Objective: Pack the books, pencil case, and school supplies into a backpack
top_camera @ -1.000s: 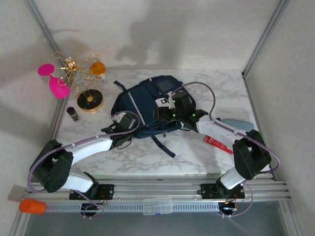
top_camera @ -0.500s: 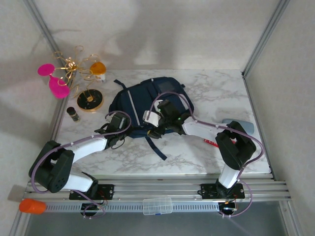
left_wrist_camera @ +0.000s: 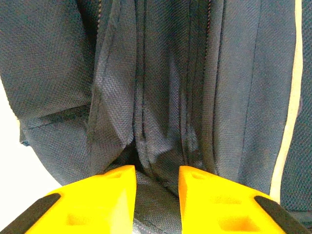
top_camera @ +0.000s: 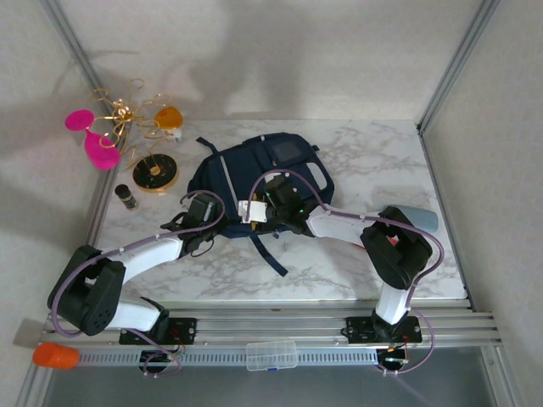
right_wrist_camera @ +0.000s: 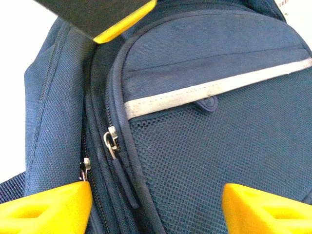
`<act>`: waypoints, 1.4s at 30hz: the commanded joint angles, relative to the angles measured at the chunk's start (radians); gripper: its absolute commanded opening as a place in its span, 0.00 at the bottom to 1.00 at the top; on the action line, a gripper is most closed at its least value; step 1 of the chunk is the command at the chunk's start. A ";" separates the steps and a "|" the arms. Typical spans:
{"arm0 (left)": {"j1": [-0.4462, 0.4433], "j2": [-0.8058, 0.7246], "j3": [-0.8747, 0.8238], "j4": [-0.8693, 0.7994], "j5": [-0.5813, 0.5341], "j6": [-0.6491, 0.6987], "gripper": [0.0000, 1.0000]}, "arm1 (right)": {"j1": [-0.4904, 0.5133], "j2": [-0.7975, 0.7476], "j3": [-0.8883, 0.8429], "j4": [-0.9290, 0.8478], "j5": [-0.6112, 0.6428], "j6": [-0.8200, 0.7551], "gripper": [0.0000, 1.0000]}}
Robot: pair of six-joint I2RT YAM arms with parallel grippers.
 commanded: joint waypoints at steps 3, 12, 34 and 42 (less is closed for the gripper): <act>0.022 -0.019 -0.015 -0.041 -0.010 0.020 0.29 | -0.007 0.071 0.050 -0.004 0.059 -0.109 0.69; 0.024 -0.027 -0.005 -0.060 0.000 0.026 0.29 | -0.013 0.028 0.056 0.090 0.062 -0.132 0.24; -0.173 -0.300 0.056 -0.094 0.005 0.051 0.35 | -0.068 -0.174 0.091 0.112 -0.134 0.557 0.00; -0.194 -0.173 0.071 0.025 -0.006 -0.028 0.32 | -0.067 -0.124 0.189 0.043 -0.112 0.675 0.00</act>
